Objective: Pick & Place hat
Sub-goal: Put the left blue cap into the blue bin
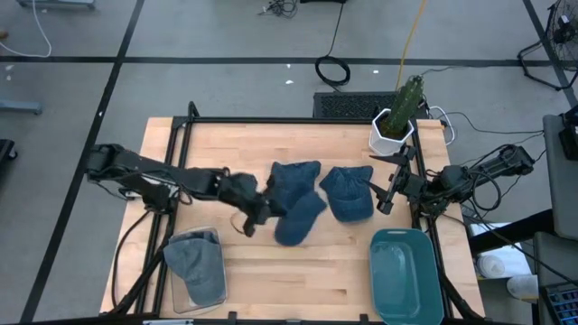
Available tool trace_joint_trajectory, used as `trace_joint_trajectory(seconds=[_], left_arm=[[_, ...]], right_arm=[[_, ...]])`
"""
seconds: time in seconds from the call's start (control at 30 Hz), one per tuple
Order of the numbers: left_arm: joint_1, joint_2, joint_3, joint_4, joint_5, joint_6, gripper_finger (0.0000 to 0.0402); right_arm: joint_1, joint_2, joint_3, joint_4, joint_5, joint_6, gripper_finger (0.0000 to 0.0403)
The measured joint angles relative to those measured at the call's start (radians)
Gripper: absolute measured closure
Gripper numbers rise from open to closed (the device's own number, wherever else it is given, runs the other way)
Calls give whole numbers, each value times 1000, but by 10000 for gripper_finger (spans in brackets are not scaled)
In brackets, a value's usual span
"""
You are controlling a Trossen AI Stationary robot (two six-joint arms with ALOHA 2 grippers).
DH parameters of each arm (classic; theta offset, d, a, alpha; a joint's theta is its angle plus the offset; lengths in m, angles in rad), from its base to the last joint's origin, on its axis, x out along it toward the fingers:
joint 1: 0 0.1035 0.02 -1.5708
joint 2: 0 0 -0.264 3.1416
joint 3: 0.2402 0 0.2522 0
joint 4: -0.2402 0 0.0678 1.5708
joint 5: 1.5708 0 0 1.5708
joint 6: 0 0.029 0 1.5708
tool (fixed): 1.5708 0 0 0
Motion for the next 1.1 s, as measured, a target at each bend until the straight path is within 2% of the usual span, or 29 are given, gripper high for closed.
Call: trace_joint_trajectory(seconds=[0.17,0.27,0.33,0.57,0.83,1.1], left_arm=[[117,-93,-119,146,214,49,401],[199,-129,-158,247,365,51,401],[249,-146,-170,269,423,48,401],[315,-160,-169,338,473,16,401],[288,-174,-169,402,576,8,401],[223,-183,-168,436,562,32,401]], right_arm=[[0,0,0,0,0,0,124],[0,0,0,0,0,0,124],[0,0,0,0,0,0,124],[0,0,0,-6,0,0,124],[0,0,0,-6,0,0,124],[0,0,0,-6,0,0,124]])
